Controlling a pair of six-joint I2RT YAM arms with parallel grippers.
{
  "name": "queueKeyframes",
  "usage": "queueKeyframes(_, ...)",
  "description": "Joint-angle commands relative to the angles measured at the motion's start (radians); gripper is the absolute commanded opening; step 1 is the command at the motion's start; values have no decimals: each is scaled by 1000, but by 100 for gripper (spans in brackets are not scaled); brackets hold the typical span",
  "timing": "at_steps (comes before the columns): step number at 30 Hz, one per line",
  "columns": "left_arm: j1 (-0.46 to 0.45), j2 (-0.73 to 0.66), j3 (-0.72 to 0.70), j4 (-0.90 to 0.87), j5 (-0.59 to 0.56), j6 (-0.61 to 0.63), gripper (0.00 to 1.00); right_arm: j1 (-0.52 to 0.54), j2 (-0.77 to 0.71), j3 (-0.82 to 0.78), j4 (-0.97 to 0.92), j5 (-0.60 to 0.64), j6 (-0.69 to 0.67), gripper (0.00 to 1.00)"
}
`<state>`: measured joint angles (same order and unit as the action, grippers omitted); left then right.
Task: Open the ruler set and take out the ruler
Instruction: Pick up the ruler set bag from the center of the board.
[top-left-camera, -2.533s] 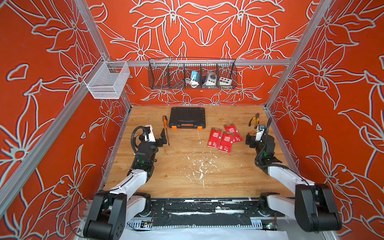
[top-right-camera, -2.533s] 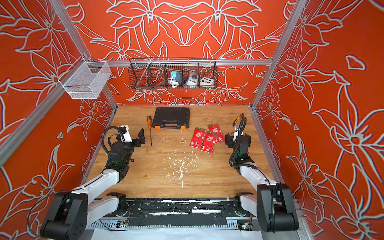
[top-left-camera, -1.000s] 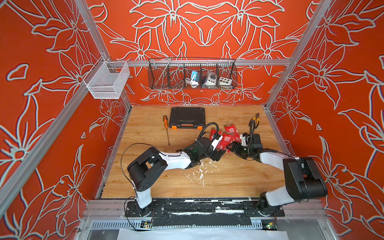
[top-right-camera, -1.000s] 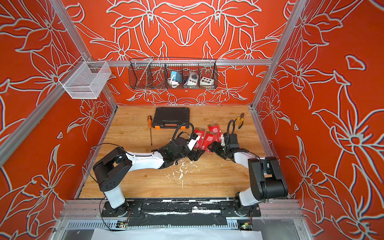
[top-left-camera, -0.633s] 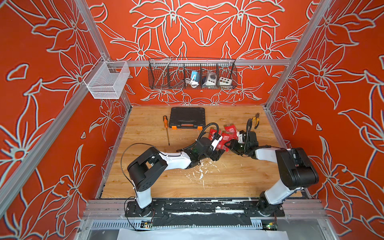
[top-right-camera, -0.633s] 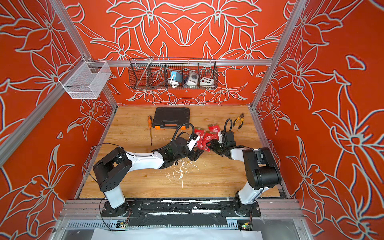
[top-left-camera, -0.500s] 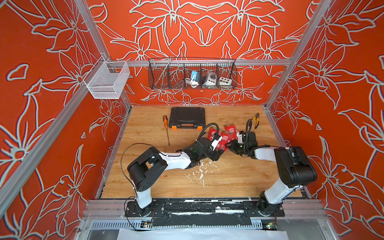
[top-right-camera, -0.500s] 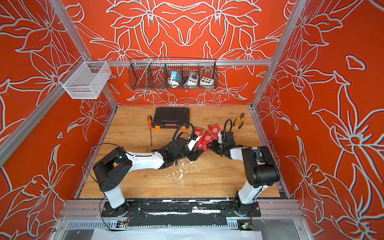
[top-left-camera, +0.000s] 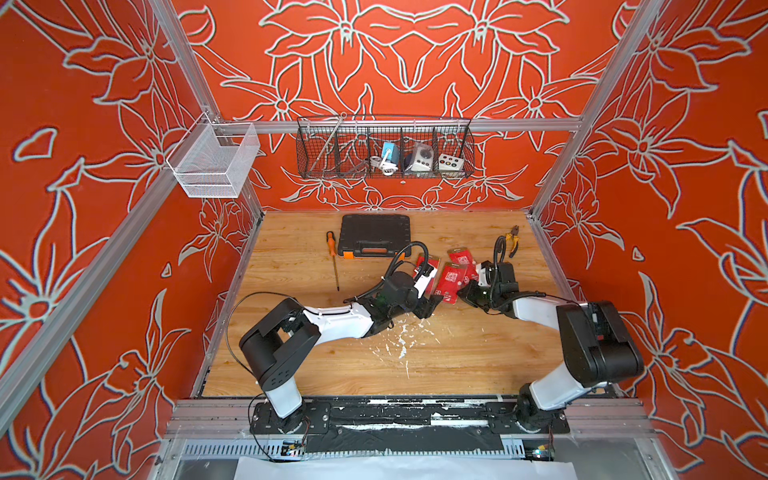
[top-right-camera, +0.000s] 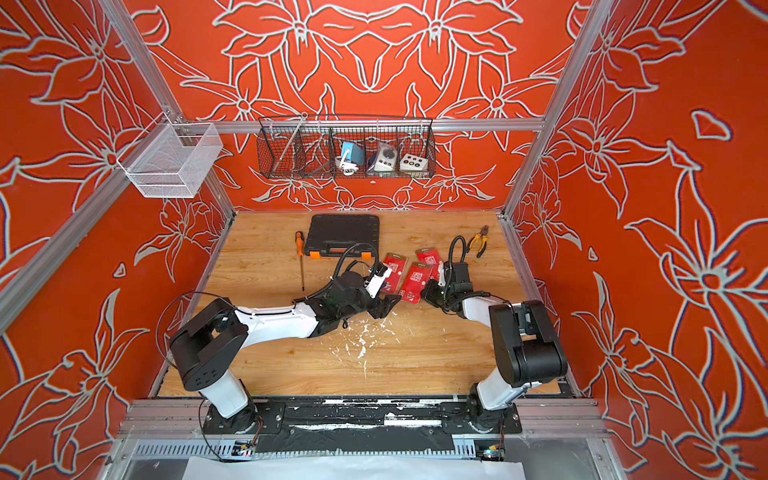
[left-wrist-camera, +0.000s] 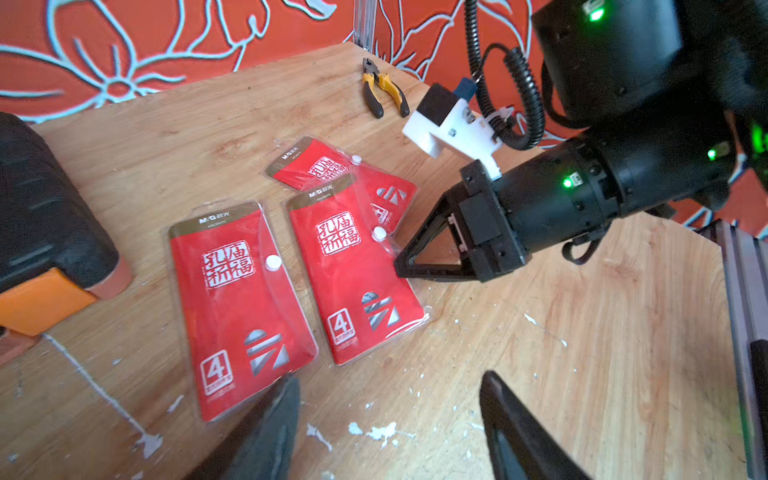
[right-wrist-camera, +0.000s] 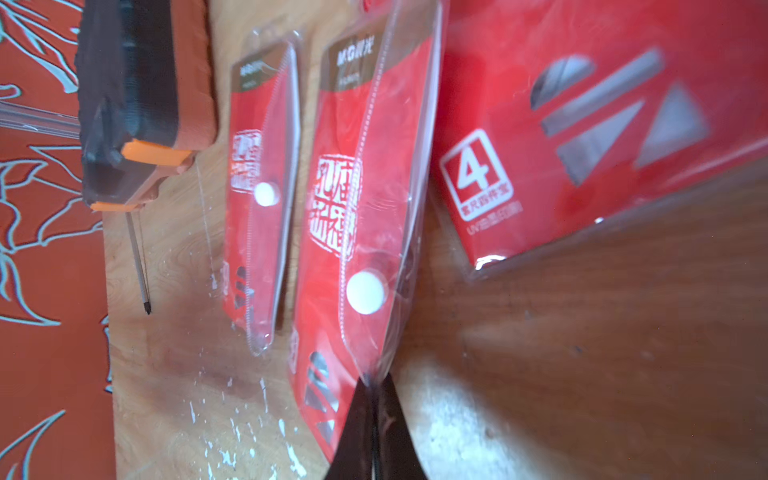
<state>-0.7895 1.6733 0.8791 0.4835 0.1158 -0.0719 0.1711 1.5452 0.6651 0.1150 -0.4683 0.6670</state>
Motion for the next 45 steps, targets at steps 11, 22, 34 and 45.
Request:
queueKeyframes(11,60,-131,1,-36,285,-113,69,5,-350,130,-295,-18,-354,0)
queueKeyframes(22,118,-163,-69,187,484,-290,67,6,-488,174,-369,-281,-419,0)
queueKeyframes(34,137,-94,-30,341,517,-414,67,16,-542,179,-433,-416,-463,0)
queueKeyframes(45,137,-6,40,403,569,-472,63,42,-538,195,-449,-431,-476,0)
